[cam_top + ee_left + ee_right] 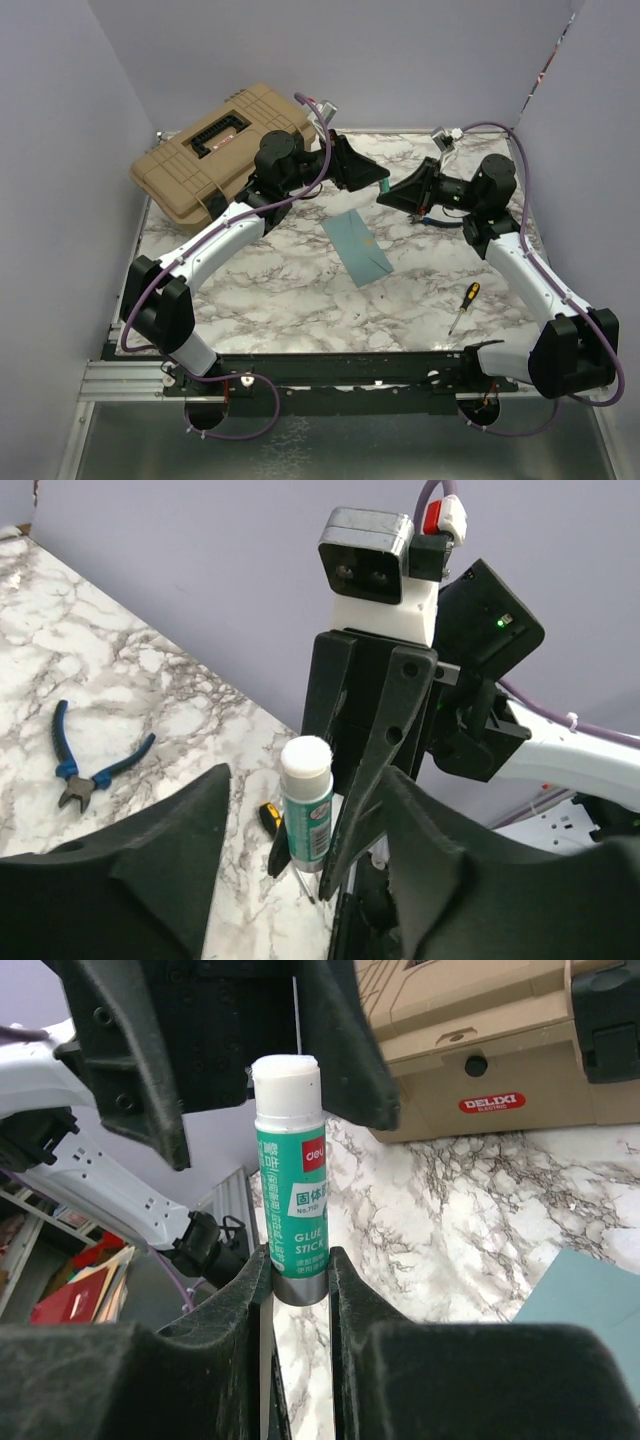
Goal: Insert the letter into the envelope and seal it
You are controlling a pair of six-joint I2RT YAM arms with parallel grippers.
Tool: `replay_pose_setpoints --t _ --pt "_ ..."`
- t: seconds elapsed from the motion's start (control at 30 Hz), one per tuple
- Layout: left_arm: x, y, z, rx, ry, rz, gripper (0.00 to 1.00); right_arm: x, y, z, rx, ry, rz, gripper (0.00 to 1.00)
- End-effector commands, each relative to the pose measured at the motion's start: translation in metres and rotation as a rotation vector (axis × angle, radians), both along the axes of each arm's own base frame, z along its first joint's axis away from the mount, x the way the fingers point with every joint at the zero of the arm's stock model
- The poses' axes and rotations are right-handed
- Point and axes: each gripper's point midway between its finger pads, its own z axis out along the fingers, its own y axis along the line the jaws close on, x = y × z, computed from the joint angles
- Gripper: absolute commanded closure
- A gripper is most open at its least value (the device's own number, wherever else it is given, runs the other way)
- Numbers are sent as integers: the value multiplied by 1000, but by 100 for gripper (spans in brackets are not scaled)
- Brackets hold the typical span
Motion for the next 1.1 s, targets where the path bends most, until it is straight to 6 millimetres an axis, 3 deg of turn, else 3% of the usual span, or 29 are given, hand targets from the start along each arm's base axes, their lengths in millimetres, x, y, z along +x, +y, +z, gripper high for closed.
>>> replay_pose_setpoints --t 0.0,0.17,0.33,0.77,0.83,0.93,1.07 --pt "-4 1 7 -5 -44 -3 34 -3 2 15 28 -48 25 91" --pt "-8 -2 0 -4 -53 -24 36 -6 3 19 44 -56 49 91" --pt "-8 -8 -1 -18 -33 -44 56 -8 5 21 53 -56 71 91" --pt "-20 -12 1 -47 -34 -92 65 -4 5 32 74 -69 55 94" --pt "-22 -12 6 -68 -55 -98 72 -4 5 34 80 -59 66 95" --pt "-22 -12 16 -97 -69 -100 100 0 7 33 84 -17 67 99" --pt "-12 -10 21 -126 -32 -37 100 11 5 33 63 -9 -10 100"
